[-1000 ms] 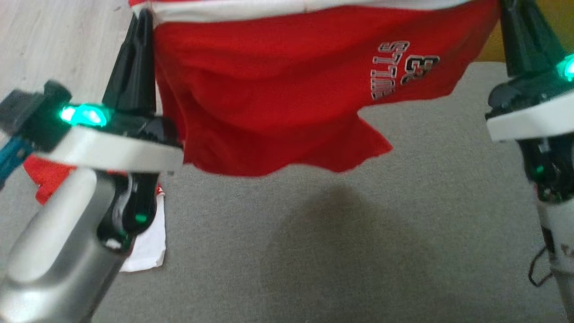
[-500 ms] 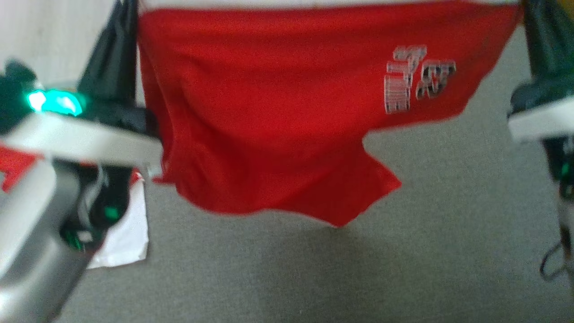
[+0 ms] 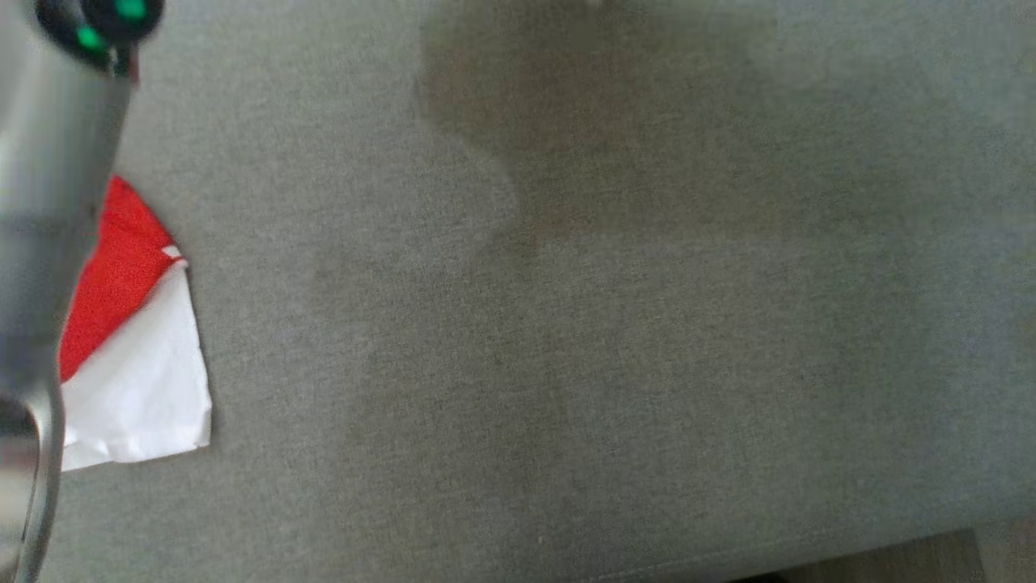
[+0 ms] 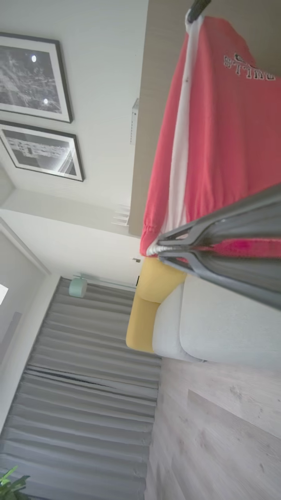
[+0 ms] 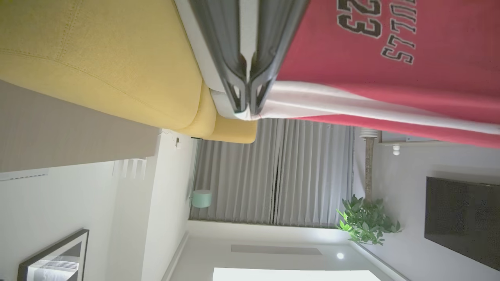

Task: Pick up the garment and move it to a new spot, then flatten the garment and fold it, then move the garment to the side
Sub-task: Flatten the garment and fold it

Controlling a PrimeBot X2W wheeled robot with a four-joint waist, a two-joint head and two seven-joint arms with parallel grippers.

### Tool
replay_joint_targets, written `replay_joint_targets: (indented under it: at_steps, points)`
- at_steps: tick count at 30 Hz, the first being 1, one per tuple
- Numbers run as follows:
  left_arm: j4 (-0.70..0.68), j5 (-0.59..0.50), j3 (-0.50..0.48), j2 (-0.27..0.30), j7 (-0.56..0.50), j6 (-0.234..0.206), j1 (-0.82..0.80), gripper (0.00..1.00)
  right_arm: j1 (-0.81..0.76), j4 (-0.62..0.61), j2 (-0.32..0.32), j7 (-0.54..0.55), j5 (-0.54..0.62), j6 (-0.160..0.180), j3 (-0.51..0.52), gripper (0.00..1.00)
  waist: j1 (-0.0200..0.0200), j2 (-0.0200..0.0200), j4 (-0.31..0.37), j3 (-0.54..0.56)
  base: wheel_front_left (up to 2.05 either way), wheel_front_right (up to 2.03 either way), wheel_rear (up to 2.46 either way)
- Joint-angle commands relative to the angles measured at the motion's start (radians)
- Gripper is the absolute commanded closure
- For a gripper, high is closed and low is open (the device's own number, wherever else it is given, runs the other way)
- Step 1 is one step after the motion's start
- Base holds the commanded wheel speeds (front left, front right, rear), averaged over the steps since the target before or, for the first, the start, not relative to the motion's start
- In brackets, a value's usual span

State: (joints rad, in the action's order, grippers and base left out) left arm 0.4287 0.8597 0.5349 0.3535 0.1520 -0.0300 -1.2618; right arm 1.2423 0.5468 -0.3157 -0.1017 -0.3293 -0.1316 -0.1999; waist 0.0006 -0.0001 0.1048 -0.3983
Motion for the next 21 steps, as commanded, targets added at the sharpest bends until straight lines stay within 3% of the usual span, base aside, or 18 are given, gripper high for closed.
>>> replay_joint_targets:
  at_steps: [1, 7, 13, 21]
  points:
    - [0.033, -0.005, -0.059, 0.037, 0.032, 0.015, -0.061, 1.00, 0.032, 0.026, -0.003, -0.034, 0.009, 0.001, 0.010, 1.00, -0.0006, 0.0001, -0.003, -0.026, 0.00, 0.00, 0.00]
    - [0.178, 0.007, -0.029, -0.030, 0.059, 0.080, -0.055, 1.00, 0.033, 0.180, 0.011, -0.091, -0.010, 0.001, -0.038, 1.00, -0.0006, 0.0001, -0.002, -0.027, 0.00, 0.00, 0.00]
    - [0.287, 0.007, 0.047, -0.095, 0.077, 0.133, 0.062, 1.00, -0.087, 0.317, -0.007, -0.077, -0.074, 0.001, -0.152, 1.00, -0.0006, 0.0001, -0.031, -0.028, 0.00, 0.00, 0.00]
    - [0.323, 0.036, 0.135, -0.137, 0.102, 0.159, 0.319, 1.00, -0.310, 0.322, -0.093, 0.003, -0.270, 0.001, -0.325, 1.00, -0.0006, 0.0001, -0.068, 0.040, 0.00, 0.00, 0.00]
